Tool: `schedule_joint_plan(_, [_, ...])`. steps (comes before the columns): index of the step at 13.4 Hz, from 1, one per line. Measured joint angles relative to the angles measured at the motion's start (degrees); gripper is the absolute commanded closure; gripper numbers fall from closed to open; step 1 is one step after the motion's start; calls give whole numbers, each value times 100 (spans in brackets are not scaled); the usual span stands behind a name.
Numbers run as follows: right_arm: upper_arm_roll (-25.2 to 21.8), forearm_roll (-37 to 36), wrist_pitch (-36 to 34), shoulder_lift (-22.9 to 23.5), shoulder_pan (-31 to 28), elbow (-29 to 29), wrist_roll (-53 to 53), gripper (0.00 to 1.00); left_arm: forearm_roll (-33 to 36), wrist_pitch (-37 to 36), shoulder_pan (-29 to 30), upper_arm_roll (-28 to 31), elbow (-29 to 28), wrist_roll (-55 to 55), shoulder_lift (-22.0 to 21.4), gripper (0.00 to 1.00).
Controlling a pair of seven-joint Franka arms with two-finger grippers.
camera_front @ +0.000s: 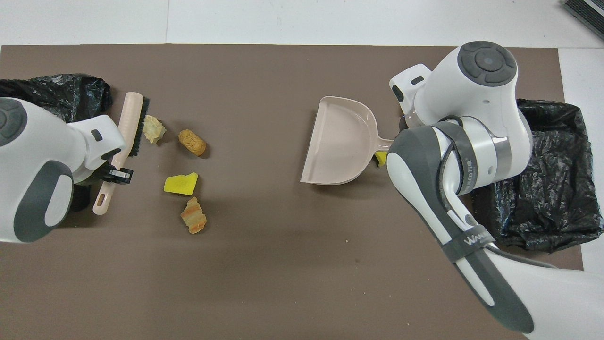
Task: Sweep and dump trash in bin
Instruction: 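Move the brush toward the debris while the right gripper positions the dustpan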
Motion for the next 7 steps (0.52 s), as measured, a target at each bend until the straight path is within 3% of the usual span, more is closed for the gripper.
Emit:
schedule_joint_plan(4, [7, -9, 486, -241, 308, -623, -273, 100, 226, 457, 248, -2, 285, 846, 497, 100])
schedule_joint_plan(7, [8, -12, 750, -244, 454, -830, -362, 100, 231, 571, 249, -17, 266, 1767, 607, 100])
